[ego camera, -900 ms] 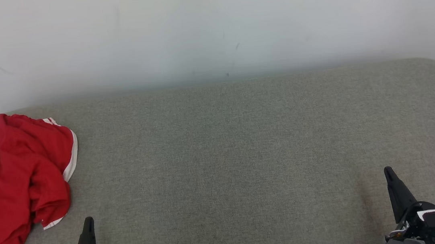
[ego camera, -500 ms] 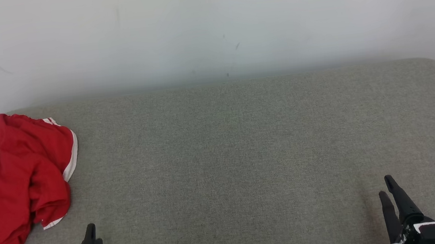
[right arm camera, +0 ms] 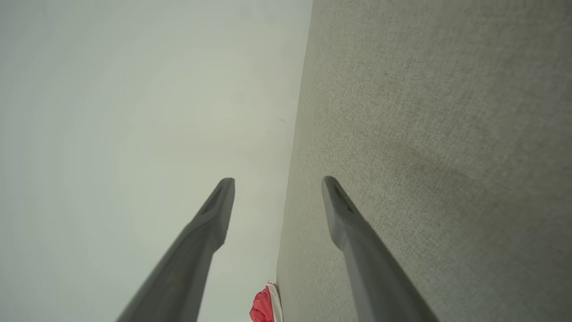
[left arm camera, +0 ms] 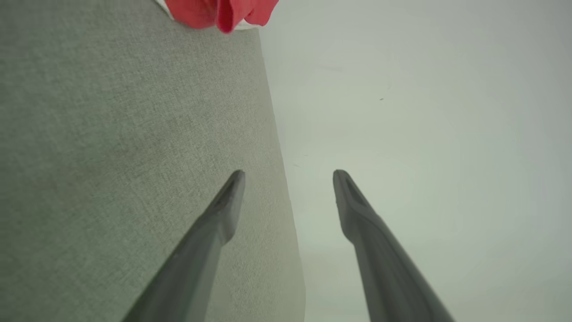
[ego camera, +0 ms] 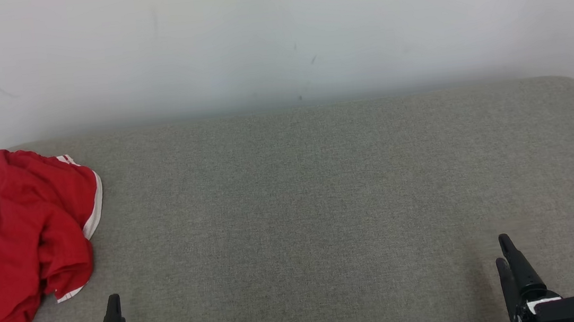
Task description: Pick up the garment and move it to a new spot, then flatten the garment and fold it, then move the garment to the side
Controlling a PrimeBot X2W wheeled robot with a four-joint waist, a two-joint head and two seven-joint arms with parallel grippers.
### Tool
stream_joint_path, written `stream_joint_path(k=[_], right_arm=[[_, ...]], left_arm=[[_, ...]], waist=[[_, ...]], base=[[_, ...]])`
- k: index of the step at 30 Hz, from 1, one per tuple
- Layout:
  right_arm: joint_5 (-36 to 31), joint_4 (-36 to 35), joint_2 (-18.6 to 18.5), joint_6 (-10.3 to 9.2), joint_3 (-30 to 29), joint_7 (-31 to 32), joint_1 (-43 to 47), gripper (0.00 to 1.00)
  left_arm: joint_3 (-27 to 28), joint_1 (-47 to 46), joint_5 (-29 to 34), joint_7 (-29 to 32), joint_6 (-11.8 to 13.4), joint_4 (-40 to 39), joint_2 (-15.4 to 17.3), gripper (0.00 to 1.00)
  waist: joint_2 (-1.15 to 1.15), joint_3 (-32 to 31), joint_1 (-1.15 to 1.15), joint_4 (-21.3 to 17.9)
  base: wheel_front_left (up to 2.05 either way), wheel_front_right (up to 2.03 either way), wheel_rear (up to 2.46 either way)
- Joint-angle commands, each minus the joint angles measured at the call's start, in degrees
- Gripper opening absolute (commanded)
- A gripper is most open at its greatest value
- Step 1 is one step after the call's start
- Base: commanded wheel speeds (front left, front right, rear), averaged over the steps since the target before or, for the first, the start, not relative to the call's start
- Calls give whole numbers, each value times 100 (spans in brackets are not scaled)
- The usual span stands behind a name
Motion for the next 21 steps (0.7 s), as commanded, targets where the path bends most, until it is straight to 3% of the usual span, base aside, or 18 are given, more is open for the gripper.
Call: stream_joint_path(k=[1,12,21], right_arm=[[-334,-113,-22,15,78,-84,-63,100],[-1350,-207,-24,19,260,-331,-23,100],[-2453,-335,-25,24,404,-531,5,100]], left_arm=[[41,-40,336,-82,3,-142,32,100],[-44,0,1369,-319,142,-353,37,100],[-193,54,2419,-509,438,-564,41,100]], waist=[[0,0,0,4],[0,6,0,19],[0,9,0,32]], base=[[0,0,0],[0,0,0],[0,0,0]])
